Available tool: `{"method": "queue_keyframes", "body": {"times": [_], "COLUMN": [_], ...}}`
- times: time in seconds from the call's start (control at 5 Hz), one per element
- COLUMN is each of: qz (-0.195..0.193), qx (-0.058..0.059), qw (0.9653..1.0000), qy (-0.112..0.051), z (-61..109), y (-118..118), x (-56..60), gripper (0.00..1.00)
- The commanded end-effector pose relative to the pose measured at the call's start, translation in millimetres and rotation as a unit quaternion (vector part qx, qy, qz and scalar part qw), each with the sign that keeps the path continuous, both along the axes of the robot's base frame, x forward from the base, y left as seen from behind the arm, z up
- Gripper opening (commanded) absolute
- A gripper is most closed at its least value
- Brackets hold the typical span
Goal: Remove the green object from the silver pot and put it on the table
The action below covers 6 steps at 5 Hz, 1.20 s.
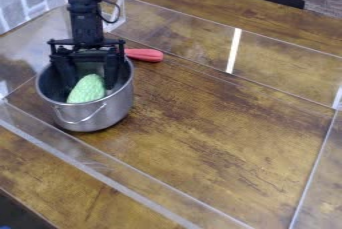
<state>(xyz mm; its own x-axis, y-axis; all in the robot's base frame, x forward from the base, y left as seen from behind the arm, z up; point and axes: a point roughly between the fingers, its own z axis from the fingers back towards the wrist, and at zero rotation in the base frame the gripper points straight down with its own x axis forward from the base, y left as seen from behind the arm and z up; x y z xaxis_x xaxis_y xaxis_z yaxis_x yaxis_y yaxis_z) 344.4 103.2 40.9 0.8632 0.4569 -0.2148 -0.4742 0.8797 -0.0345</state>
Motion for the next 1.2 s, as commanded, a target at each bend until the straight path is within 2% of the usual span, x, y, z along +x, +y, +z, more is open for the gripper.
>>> {"method": "queue_keyframes", "body": {"times": [0.0,0.2,0.4,0.8,1.0], "qz": [0.001,0.008,0.013,0.061,0.06], "qx": [0.0,-0.005,-0.009,-0.016,-0.017], "qw": [0.9997,0.9998,0.9997,0.9979,0.998], "qy": [-0.022,-0.02,-0.018,-0.015,-0.013], "z": [13.9,10.7,7.6,8.0,8.8], "y": [3.7,7.1,10.5,11.8,8.5], "x": [10.6,14.3,18.2,40.5,33.2], "gripper": [1.0,0.0,0.0,0.0,0.0]}}
